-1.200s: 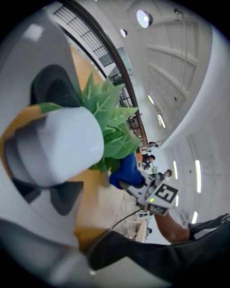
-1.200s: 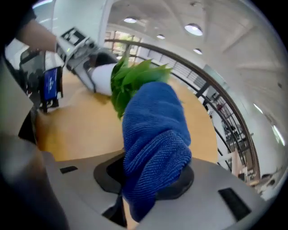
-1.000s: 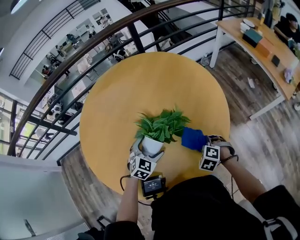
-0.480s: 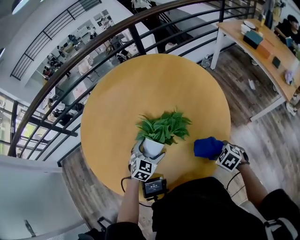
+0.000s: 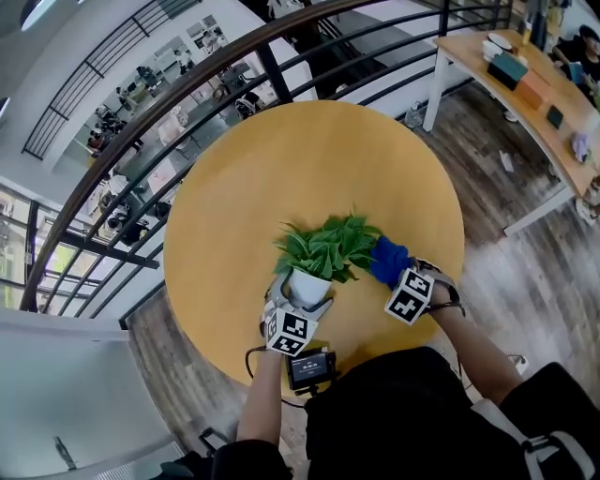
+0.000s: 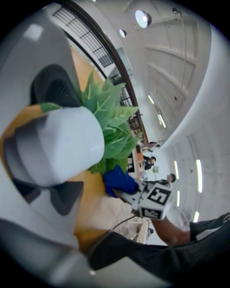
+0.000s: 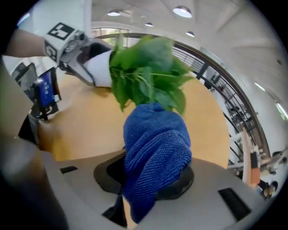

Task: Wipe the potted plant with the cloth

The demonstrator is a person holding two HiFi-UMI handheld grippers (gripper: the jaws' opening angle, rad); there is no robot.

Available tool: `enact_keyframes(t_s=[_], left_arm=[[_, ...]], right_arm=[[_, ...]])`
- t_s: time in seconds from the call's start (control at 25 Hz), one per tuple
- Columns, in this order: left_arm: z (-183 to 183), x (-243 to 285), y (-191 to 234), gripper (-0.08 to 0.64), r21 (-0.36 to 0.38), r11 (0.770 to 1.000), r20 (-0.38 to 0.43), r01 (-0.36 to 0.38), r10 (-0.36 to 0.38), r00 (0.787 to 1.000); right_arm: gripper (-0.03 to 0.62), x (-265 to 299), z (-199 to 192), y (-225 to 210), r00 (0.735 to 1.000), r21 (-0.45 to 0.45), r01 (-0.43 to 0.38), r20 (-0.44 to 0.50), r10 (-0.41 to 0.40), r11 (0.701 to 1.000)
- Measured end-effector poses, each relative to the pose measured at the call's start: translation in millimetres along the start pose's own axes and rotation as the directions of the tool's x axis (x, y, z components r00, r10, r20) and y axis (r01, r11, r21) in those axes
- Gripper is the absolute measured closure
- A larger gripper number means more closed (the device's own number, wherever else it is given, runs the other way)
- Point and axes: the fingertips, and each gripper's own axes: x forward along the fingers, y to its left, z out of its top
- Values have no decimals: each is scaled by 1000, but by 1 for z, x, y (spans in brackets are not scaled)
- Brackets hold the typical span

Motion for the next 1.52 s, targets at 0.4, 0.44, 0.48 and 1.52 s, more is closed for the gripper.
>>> enact_keyframes(t_s=[0.4, 0.44, 0.48, 1.52], left_arm=[[0, 1, 1, 49, -3, 1000, 2, -7, 7, 1000], [0, 0, 2, 49, -3, 1000, 4, -8, 8, 1000], [0, 0, 2, 49, -2, 1000, 5, -8, 8, 1000], [2, 7, -8, 49, 98, 995, -58, 19, -14, 998]], right_arm=[[457, -39, -40, 64, 947, 177, -306, 153, 281, 935], [457, -44, -53, 42, 956, 252, -277, 171, 240, 927], [457, -48, -65, 17, 964, 331, -241, 192, 186, 912], [457, -202, 131, -27, 654, 158, -285, 753, 71, 945]])
